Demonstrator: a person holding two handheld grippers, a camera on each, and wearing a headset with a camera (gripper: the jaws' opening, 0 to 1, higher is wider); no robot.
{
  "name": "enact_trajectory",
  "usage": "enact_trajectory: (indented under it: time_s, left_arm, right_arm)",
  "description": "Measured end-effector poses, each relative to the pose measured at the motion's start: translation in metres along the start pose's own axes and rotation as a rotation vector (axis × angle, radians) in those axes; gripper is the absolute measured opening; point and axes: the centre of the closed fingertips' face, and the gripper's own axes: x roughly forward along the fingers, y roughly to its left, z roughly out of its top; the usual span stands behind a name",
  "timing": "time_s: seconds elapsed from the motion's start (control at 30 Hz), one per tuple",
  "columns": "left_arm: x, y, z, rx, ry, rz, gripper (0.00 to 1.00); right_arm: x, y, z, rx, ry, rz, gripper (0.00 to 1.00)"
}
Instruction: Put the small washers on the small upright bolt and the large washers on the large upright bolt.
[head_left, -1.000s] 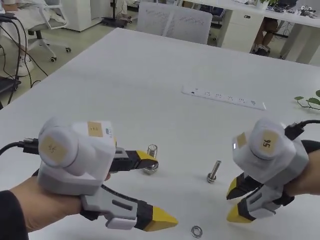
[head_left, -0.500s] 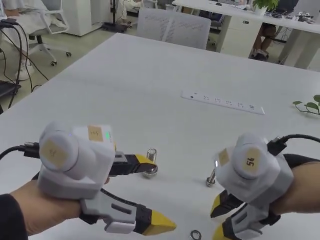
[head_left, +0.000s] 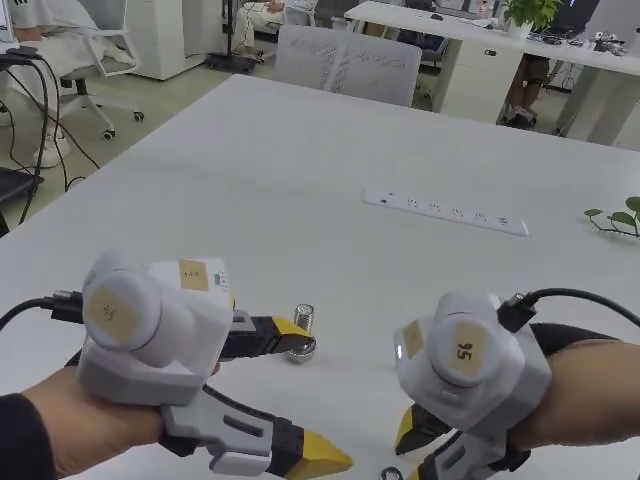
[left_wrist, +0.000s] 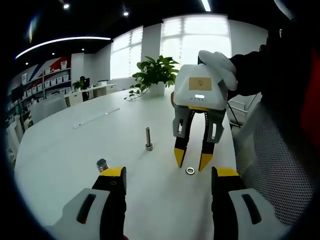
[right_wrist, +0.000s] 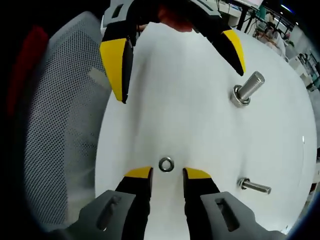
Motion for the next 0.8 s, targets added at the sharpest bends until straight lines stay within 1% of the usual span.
enact_trajectory:
  time_s: [0.1, 0.13, 0.3, 0.47, 0.6, 0.8]
  left_arm:
    - [-0.0002, -0.0002, 0.0002, 0.001, 0.0, 0.0, 0.69]
    - [-0.0001, -0.0003, 0.0003, 0.001, 0.0, 0.001, 0.69]
    - [-0.0002, -0.0007, 0.0, 0.001, 0.001, 0.001, 0.69]
    - [0.0, -0.0011, 0.0002, 0.002, 0.001, -0.001, 0.69]
    - [0.0003, -0.0015, 0.0002, 0.0, 0.001, -0.002, 0.68]
    - [0.0006, -0.0021, 0.0004, 0.0, 0.002, -0.005, 0.68]
  right_arm:
    - [0.0006, -0.0022, -0.0007, -0.044, 0.022, -0.031, 0.24]
    - [0.0008, -0.0003, 0.0004, -0.036, 0.021, -0.024, 0.24]
    - [0.0008, 0.0006, 0.0001, -0.051, 0.036, -0.025, 0.22]
    - [0.0015, -0.0002, 0.0016, -0.046, 0.03, -0.028, 0.19]
    - [0.0019, -0.0016, 0.0027, -0.05, 0.025, -0.036, 0.15]
    - [0.0015, -0.002, 0.0028, -0.047, 0.015, -0.031, 0.15]
